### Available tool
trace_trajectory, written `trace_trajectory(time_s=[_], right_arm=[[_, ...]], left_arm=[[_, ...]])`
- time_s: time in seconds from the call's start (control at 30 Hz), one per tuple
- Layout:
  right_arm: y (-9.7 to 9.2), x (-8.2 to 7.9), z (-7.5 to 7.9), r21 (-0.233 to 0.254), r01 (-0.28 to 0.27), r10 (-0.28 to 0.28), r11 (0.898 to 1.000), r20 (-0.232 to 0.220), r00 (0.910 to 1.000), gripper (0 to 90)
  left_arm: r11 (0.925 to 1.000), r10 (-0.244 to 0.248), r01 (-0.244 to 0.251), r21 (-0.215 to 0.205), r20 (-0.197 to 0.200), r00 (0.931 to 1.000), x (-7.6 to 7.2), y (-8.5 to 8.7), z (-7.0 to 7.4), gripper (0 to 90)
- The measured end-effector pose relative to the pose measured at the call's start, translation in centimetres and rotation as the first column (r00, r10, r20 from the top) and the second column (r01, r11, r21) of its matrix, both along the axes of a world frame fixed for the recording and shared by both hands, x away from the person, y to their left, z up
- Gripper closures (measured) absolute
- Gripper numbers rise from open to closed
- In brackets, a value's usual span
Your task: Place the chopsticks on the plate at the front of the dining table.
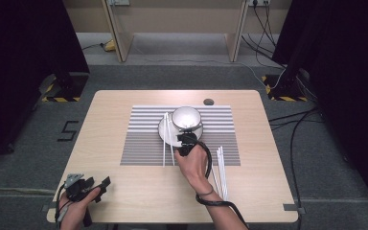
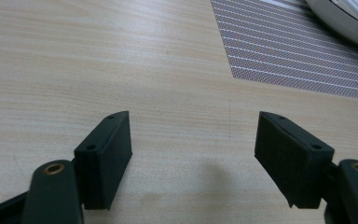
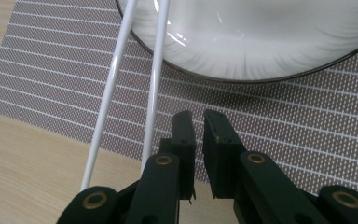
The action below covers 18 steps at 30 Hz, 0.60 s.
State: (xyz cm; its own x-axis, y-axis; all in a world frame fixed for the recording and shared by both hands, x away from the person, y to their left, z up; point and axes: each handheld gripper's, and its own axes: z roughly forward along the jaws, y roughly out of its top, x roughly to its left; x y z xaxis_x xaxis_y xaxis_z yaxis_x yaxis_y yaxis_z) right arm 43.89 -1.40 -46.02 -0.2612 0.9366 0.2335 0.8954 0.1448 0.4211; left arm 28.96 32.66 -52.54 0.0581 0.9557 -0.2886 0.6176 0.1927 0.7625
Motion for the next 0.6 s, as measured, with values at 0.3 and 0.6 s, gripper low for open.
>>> trace_trajectory(time_s=[0.3,0.6], right_arm=[[0.7,-0.5,-0.7,-0.025,-0.029,0.028,0.999,-0.039,0.9989,82.9],[1.6,-0.6,-0.9,-0.03,-0.047,0.046,0.998,-0.043,0.998,82.5]], left_arm=[[1.0,0.0,0.0,-0.001,0.0,1.0,0.0,0.0,0.0,26.3],[1.0,-0.001,0.001,-0.002,0.0,1.0,0.0,0.0,0.0,26.3]])
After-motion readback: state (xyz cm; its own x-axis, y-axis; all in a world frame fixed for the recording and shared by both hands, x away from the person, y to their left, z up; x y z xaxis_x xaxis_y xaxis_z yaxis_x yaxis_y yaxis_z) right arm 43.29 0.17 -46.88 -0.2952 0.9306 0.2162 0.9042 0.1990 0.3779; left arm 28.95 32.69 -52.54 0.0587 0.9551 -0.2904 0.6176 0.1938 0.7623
